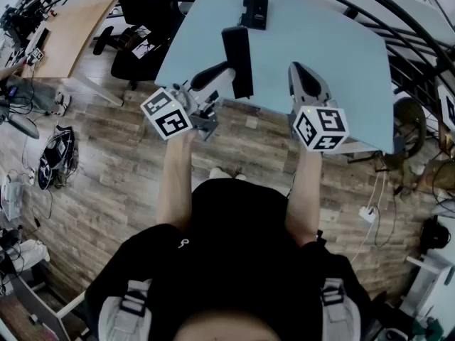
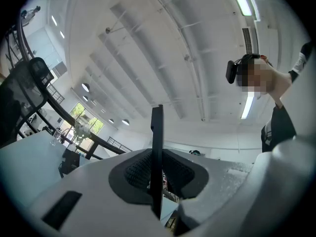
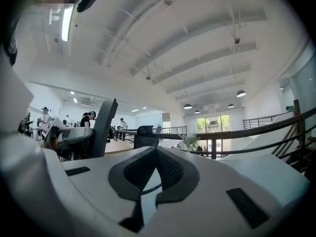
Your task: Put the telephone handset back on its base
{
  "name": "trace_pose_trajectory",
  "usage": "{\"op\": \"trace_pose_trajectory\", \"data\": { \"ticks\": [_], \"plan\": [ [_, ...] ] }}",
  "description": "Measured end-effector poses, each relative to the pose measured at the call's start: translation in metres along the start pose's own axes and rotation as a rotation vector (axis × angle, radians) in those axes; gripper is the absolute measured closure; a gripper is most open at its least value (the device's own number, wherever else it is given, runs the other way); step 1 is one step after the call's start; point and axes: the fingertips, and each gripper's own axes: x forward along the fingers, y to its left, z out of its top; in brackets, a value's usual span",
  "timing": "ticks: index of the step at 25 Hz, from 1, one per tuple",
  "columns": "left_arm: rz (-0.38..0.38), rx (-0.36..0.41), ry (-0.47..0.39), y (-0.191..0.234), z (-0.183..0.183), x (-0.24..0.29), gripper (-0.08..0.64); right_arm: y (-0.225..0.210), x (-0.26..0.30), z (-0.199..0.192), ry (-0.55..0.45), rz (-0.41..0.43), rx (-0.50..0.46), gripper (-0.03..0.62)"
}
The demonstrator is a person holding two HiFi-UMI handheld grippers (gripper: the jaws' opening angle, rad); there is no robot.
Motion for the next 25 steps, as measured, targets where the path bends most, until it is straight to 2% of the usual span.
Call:
{"op": "trace_pose_trajectory", "data": {
  "ticks": [7,18,25],
  "plan": [
    [0.011,0.003,-0.002,0.001,0.0,0.001,0.497,0.002,0.001,0.002,-0.012,0.002,-0.037,0.598],
    [0.037,0.01,-0.01,0.005,0.0,0.006,0.497,-0.008,0.006,0.005,-0.034,0.003,-0.024,0.598],
    [0.061,0.048,-0.005,-0.005,-0.001,0.012,0.497,-0.016,0.0,0.01,-0.061,0.021,-0.023,0.598]
  ]
}}
